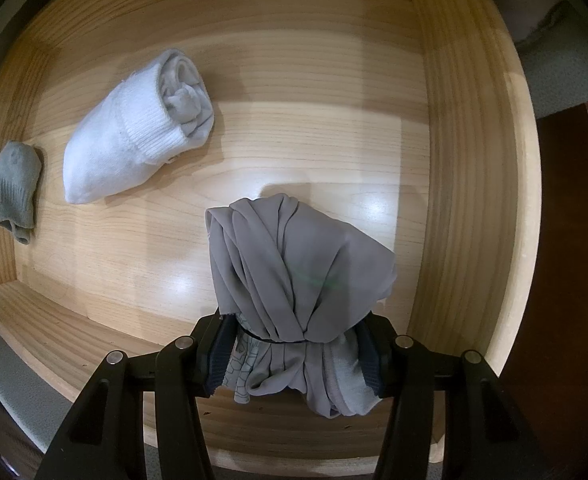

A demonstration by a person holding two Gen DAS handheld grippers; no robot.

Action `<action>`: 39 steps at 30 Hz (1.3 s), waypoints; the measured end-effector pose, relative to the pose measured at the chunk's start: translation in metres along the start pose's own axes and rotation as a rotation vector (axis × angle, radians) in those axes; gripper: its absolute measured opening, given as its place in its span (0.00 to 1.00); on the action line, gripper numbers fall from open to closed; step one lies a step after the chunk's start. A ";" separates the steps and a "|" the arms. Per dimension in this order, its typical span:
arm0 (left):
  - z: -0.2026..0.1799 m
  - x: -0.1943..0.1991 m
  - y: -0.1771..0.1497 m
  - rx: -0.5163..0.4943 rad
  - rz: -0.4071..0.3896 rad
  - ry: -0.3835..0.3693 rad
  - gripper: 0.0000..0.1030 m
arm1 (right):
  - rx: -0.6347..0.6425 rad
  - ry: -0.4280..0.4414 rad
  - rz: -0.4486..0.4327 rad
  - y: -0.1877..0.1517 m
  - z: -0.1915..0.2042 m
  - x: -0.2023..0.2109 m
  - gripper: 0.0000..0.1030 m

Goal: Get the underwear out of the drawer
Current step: 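Lift the pale blue underwear with the left tool up toward the white box, then lower the pale blue underwear into the white box and open the left tool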

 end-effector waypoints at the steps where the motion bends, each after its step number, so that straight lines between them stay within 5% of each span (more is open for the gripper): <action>1: 0.001 0.005 0.004 0.002 -0.011 0.001 0.34 | 0.001 -0.001 0.000 0.000 -0.001 0.000 0.48; 21: -0.013 0.113 0.105 -0.015 -0.296 0.045 0.34 | -0.001 -0.009 -0.004 0.001 0.001 0.002 0.48; 32: -0.033 0.079 0.179 -0.013 -0.303 0.065 0.34 | -0.007 -0.002 -0.005 0.002 0.001 0.003 0.48; 39: -0.036 0.029 0.186 -0.006 -0.210 0.106 0.34 | -0.008 0.000 -0.005 0.005 0.000 0.005 0.48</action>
Point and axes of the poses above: each gripper's, at about its wrist camera, not at the fingertips, and x roughly against the way its jaws point, z to its left, y to its top, the point moved 3 cm from there along -x, roughly the way its jaws point
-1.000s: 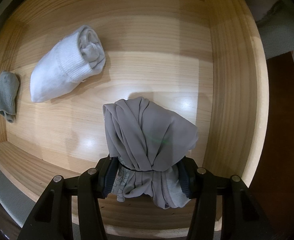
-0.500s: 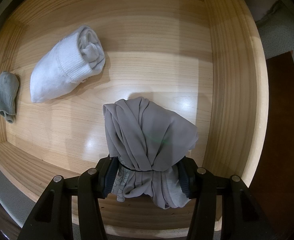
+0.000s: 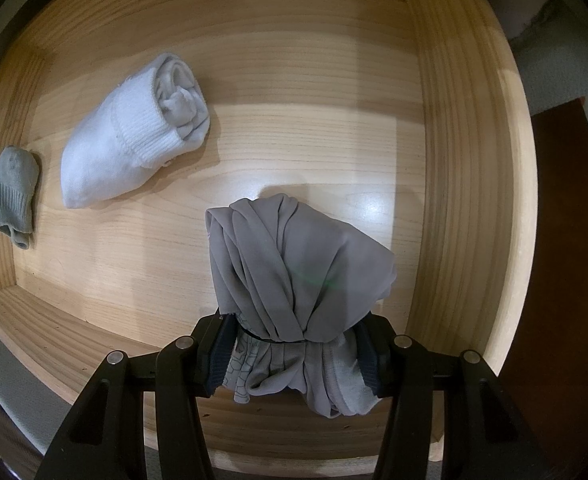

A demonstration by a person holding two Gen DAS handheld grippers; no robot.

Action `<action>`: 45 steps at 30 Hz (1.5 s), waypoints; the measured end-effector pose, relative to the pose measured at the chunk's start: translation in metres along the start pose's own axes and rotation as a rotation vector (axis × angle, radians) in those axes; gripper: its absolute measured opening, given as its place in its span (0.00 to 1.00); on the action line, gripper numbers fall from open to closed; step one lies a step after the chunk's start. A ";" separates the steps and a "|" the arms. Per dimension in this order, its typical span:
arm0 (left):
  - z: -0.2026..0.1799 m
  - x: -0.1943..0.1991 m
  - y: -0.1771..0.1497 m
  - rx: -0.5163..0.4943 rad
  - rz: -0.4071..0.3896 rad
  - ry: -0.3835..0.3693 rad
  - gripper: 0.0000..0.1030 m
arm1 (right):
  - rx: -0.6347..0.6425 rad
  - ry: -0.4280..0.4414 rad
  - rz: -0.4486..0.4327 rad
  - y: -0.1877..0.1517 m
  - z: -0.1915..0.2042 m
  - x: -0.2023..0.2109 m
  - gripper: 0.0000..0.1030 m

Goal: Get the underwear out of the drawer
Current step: 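Lower the pale blue underwear into the white box and open the left tool, then move the left tool back down over the drawer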

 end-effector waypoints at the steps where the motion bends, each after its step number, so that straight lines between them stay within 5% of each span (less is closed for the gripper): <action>1: 0.000 -0.004 -0.003 0.000 0.005 0.004 0.34 | 0.001 0.000 0.000 -0.001 0.000 0.000 0.48; 13: 0.006 -0.022 -0.005 0.032 0.011 0.029 0.39 | 0.002 0.000 0.000 0.000 0.000 0.000 0.48; 28: 0.020 0.031 -0.021 0.024 -0.017 -0.020 0.45 | 0.002 -0.002 0.000 0.000 0.000 0.000 0.48; 37: 0.042 0.051 -0.061 0.004 -0.009 -0.003 0.45 | 0.010 -0.014 0.004 -0.001 0.001 0.001 0.49; 45: 0.067 0.021 -0.125 0.045 0.060 0.022 0.46 | 0.017 -0.028 0.012 -0.002 0.005 -0.002 0.49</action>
Point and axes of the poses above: each gripper's, at about its wrist camera, not at the fingertips, and x roughly against the way its jaws point, z to its left, y to its top, the point moved 3 cm from there along -x, roughly the way its jaws point
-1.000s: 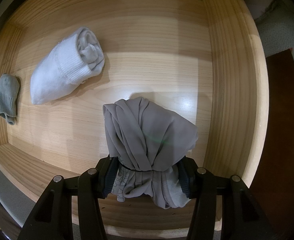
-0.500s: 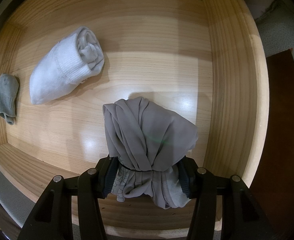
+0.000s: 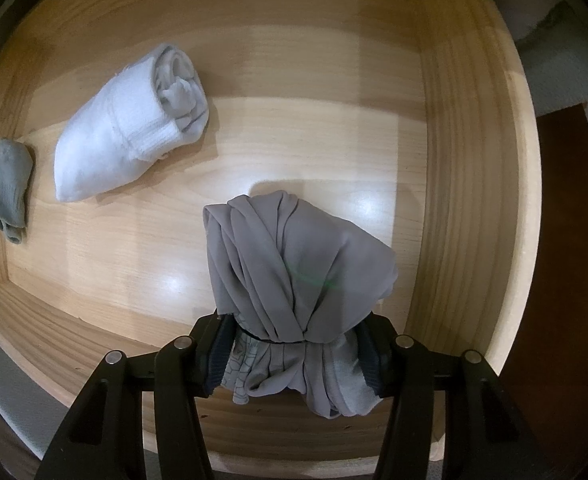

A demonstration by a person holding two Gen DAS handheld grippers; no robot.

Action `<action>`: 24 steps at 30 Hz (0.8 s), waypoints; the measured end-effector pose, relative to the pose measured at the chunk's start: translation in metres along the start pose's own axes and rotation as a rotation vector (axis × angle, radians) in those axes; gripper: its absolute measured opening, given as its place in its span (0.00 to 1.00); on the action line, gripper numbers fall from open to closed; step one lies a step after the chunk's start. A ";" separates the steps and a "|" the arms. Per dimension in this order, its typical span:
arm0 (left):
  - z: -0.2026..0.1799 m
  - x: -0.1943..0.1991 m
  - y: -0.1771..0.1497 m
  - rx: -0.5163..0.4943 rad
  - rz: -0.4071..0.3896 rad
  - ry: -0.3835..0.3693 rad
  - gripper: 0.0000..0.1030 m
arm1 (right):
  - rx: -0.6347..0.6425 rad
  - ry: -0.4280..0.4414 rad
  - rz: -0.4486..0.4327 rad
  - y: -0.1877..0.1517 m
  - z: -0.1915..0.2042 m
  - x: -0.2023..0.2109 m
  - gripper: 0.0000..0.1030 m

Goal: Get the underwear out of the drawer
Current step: 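Move the left tool back down over the drawer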

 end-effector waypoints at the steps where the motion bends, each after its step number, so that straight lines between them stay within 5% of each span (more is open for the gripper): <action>1: 0.003 -0.007 -0.009 0.015 0.016 0.001 0.46 | 0.000 -0.001 0.000 0.000 0.000 -0.001 0.49; 11: 0.010 -0.068 -0.081 0.078 0.074 0.058 0.46 | 0.015 -0.026 0.011 -0.001 0.008 -0.009 0.50; 24: 0.005 -0.103 -0.105 0.103 0.122 0.053 0.46 | 0.020 -0.036 0.006 0.000 0.012 -0.011 0.48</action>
Point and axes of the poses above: each gripper's, at about its wrist camera, not at the fingertips, and x roughly against the way its jaws point, z to its left, y to its top, the point moved 3 cm from there along -x, roughly the way its jaws point
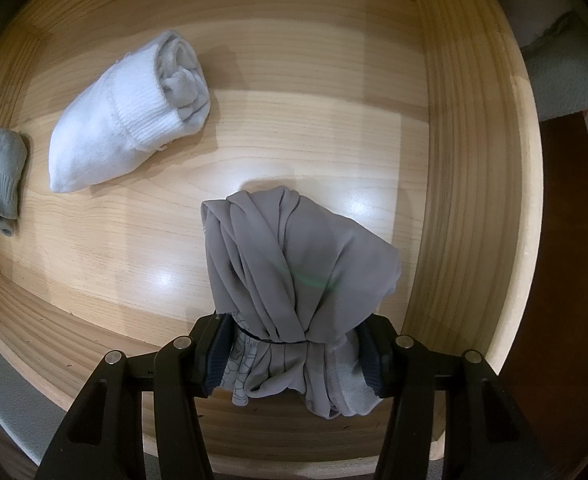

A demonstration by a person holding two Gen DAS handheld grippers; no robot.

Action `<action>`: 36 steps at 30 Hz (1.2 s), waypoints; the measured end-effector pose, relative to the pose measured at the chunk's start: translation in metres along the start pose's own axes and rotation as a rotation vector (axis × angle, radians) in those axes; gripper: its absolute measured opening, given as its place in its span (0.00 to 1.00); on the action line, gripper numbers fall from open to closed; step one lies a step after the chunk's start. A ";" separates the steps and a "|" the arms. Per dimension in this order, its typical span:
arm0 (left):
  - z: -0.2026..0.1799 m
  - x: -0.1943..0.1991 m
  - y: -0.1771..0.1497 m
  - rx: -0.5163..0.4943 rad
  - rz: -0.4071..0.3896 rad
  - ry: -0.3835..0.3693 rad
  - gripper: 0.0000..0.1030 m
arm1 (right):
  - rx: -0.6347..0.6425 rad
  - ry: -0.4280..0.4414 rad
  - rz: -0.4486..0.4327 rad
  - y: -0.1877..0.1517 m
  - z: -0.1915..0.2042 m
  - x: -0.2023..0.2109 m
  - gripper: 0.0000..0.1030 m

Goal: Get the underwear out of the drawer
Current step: 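Move the left tool back down over the drawer, then lift the grey knotted underwear with the right tool toward the white box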

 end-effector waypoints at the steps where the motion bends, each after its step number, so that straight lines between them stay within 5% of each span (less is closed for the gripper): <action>1: 0.002 -0.001 -0.001 0.010 0.002 -0.002 0.46 | 0.001 -0.002 -0.002 0.000 0.001 0.000 0.48; 11: 0.021 -0.005 -0.001 0.132 0.011 -0.041 0.46 | 0.006 -0.013 -0.017 -0.003 0.006 0.006 0.47; 36: 0.013 -0.009 -0.003 0.081 0.026 -0.014 0.46 | 0.018 0.042 -0.167 -0.027 -0.006 0.049 0.47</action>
Point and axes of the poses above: each gripper's, at about its wrist camera, not at the fingertips, and x roughly against the way its jaws point, z to its left, y to its top, the point moved 3 cm from there along -x, roughly the way its jaws point
